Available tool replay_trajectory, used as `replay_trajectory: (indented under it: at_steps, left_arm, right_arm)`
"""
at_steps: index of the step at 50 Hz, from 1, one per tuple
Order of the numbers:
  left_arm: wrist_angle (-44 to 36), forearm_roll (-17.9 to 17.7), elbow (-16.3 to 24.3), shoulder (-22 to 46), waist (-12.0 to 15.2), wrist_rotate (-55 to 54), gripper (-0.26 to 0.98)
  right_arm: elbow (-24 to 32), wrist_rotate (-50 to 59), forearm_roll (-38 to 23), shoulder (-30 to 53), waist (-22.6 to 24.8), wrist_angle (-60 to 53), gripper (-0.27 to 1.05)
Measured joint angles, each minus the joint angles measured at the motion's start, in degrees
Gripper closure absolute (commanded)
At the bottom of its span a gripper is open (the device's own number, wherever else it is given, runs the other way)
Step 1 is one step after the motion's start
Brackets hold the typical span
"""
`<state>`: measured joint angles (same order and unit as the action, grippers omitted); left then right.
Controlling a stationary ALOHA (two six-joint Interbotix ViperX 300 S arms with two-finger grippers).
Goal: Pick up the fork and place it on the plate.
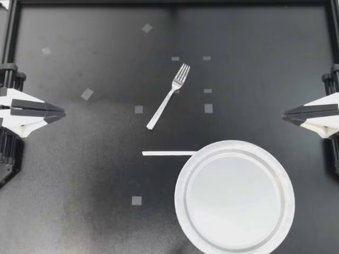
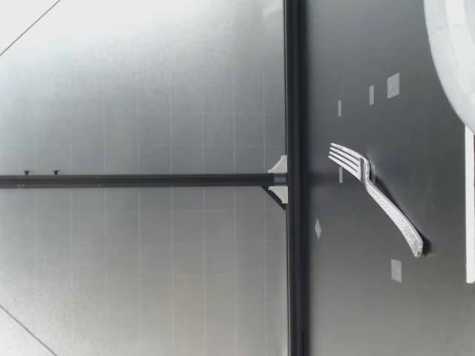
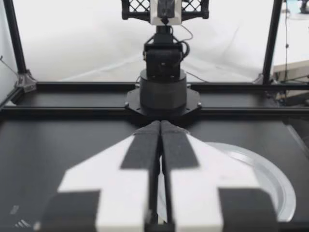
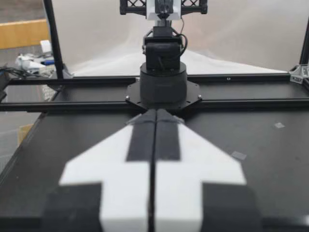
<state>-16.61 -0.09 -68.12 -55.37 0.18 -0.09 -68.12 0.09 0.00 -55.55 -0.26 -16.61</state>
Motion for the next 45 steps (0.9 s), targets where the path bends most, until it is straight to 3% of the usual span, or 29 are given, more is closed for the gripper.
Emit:
replay_trajectory:
  at_steps: [5,14,18,27,35,45]
  left_arm:
    - [0.2,-0.5,-2.5,-1.5,0.7,-1.1,0.79]
    - [3.4,-7.9,-1.3,-5.0,1.2,-3.1,0.81]
    - [11.0,-10.2,3.8,-5.4,1.9,-2.8,0.81]
    - [33.4,-10.5,19.2,-0.9,6.0,-2.7,0.75]
    - [40.6,-10.5,28.7,5.6,8.5,-2.8,0.51]
    - [50.6,-10.5,36.1,14.3,12.7,-3.2,-0.04]
  right_arm:
    - [-1.5,-0.4,0.1,-0.1,-0.1,0.0,0.9]
    - [-3.8,2.2,2.8,-1.6,-0.6,0.3,0.92]
    - [-3.9,4.0,4.6,-2.0,-2.1,1.6,0.92]
    - [-3.9,5.1,5.1,-2.0,-7.0,6.2,0.89]
    - [-3.9,5.1,5.1,-2.2,-8.1,6.9,0.83]
    - [-4.0,5.3,5.1,-2.4,-8.3,7.3,0.64]
